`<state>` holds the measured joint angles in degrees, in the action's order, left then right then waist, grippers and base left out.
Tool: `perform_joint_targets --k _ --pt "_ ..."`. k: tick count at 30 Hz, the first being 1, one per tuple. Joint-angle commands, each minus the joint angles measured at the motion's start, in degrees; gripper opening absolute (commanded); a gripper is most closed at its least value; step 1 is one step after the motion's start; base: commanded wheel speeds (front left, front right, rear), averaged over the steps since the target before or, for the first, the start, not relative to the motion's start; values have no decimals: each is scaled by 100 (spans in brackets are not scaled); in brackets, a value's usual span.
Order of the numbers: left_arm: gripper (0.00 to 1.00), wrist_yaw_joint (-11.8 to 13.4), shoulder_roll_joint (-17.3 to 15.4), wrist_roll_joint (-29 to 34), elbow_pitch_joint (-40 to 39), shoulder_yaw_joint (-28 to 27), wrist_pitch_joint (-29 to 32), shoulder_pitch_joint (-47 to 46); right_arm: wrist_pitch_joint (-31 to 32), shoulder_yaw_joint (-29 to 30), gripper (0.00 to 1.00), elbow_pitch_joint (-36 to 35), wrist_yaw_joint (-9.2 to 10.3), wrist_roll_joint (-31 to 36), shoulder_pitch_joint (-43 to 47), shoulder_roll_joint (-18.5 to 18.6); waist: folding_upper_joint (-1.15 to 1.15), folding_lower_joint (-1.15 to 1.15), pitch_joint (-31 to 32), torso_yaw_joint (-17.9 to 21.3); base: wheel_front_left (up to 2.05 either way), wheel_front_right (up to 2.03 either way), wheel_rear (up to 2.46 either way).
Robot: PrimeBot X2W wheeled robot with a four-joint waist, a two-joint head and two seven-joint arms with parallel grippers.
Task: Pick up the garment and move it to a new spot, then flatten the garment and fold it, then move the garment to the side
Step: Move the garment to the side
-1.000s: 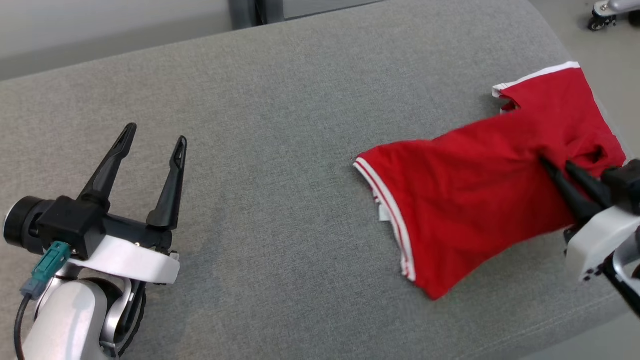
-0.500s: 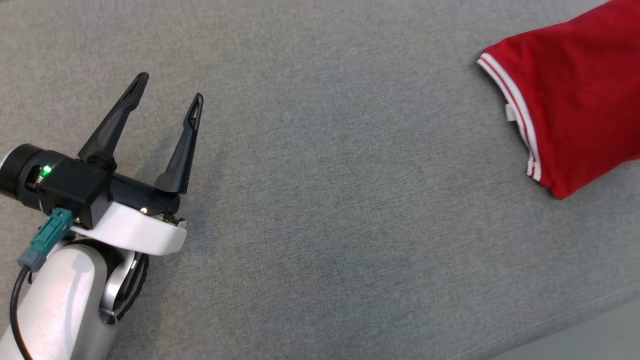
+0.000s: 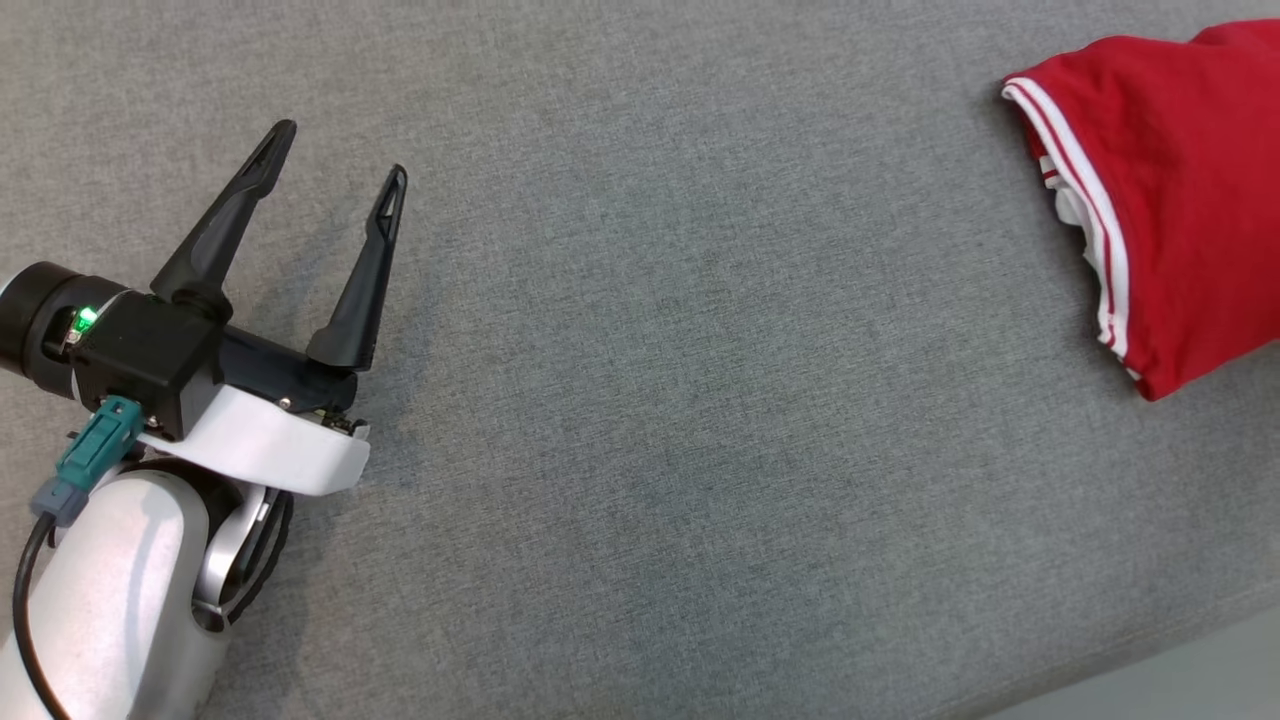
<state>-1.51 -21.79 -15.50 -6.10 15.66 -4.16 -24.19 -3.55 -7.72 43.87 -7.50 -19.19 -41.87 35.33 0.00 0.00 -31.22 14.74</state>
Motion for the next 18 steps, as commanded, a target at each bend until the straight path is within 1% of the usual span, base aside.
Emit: perform_joint_targets --k 1,3,6,9,13,18 --pt "100 -4 -17 3 16 -16 -45 -90 -107 12 100 46 2 -26 -37 -76 0 0 51 1 0 0 0" --pt "100 30 3 -34 73 -30 -85 -33 -222 84 100 221 2 -49 35 -195 0 0 160 -1 0 0 0" --pt "100 108 49 -102 163 -80 -188 119 -587 251 100 229 2 -121 169 -412 0 0 383 -23 0 0 0" --pt "100 215 117 -193 248 -164 -298 284 -880 418 100 29 2 -70 325 -634 0 0 632 -66 0 0 0" --pt "100 353 198 -344 345 -285 -435 561 -1052 744 100 -505 2 96 637 -940 0 0 975 -208 0 0 0" --pt "100 522 311 -522 419 -444 -599 931 -1087 1137 100 -1612 2 430 1199 -1474 0 0 1399 -483 0 0 0"
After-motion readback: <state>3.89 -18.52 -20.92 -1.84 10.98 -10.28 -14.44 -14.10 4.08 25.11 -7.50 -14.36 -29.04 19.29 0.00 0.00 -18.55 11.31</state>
